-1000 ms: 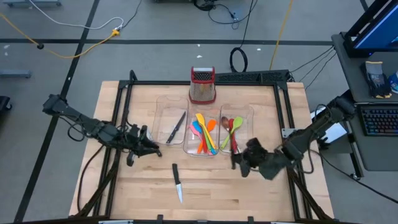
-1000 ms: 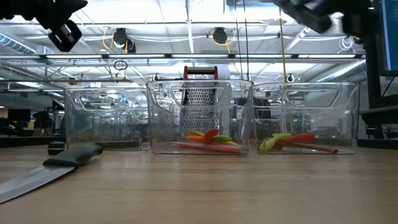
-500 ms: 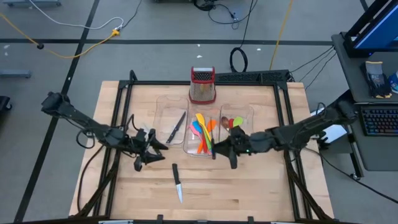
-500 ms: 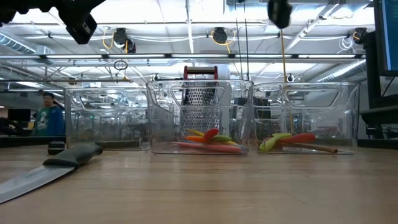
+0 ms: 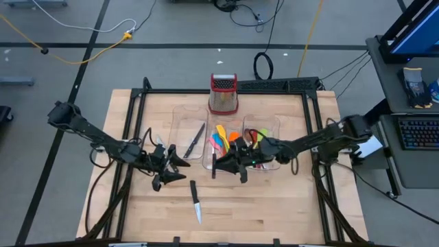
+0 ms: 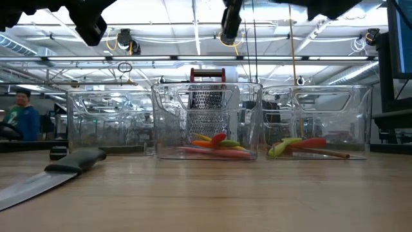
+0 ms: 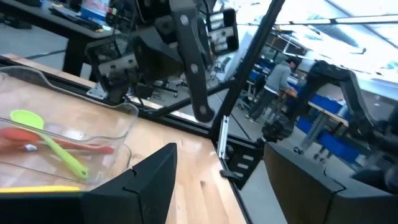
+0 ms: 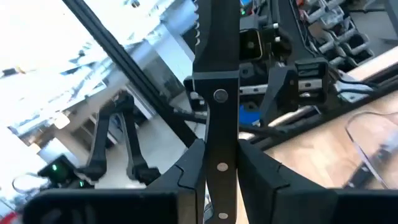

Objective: Pick & Place Kitchen Items
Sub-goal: Put the black knife into the left transparent bin

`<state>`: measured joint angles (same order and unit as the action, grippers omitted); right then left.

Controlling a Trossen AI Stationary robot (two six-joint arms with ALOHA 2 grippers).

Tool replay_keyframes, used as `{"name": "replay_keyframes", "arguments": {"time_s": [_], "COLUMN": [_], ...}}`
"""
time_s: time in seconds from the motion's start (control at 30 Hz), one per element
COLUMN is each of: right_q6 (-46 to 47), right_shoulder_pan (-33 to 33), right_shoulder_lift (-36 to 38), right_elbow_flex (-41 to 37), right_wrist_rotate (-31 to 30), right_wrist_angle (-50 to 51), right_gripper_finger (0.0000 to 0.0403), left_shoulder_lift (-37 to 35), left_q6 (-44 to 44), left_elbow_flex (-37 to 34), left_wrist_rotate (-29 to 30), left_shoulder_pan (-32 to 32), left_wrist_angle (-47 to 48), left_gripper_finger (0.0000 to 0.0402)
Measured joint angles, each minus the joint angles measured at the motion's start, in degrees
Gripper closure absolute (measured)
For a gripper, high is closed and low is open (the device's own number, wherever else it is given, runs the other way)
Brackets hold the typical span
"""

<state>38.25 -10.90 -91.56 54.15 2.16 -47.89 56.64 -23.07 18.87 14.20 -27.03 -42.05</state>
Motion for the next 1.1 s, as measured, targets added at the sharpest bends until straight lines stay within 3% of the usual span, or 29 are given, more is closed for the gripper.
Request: {"name": "replay_keyframes", "arguments": {"time_s": [0.2,0.47,0.83,1.1], "right_q6": [1.52,1.17,0.21,-0.60], "right_shoulder_pan": [0.88,0.87,1.12,1.14], "right_shoulder_lift": [-5.14,-7.98,-8.67,-8.67], "right_elbow_flex": [0.00,0.00,-0.04,-0.04], "right_wrist_rotate": [2.46,0.85,0.79,-0.88], "right_wrist_angle": [-9.13,-12.23,-12.65,-12.17], "right_gripper_finger": [0.0344,0.0344,0.0344,0.0344], "left_shoulder_lift": [3.23,10.57,17.33,18.08], "left_q6": [-0.19,-1.41,0.71,1.69], "left_elbow_flex": [0.02,2.83,13.77,16.65], "left_wrist_rotate": [3.03,3.04,1.31,1.00], "left_shoulder_pan": [0.73,3.68,6.71,8.17], "left_wrist_angle": [-4.14,-6.34,5.90,7.58], "left_gripper_finger": [0.0155,0.0155,0.0155,0.0155]}}
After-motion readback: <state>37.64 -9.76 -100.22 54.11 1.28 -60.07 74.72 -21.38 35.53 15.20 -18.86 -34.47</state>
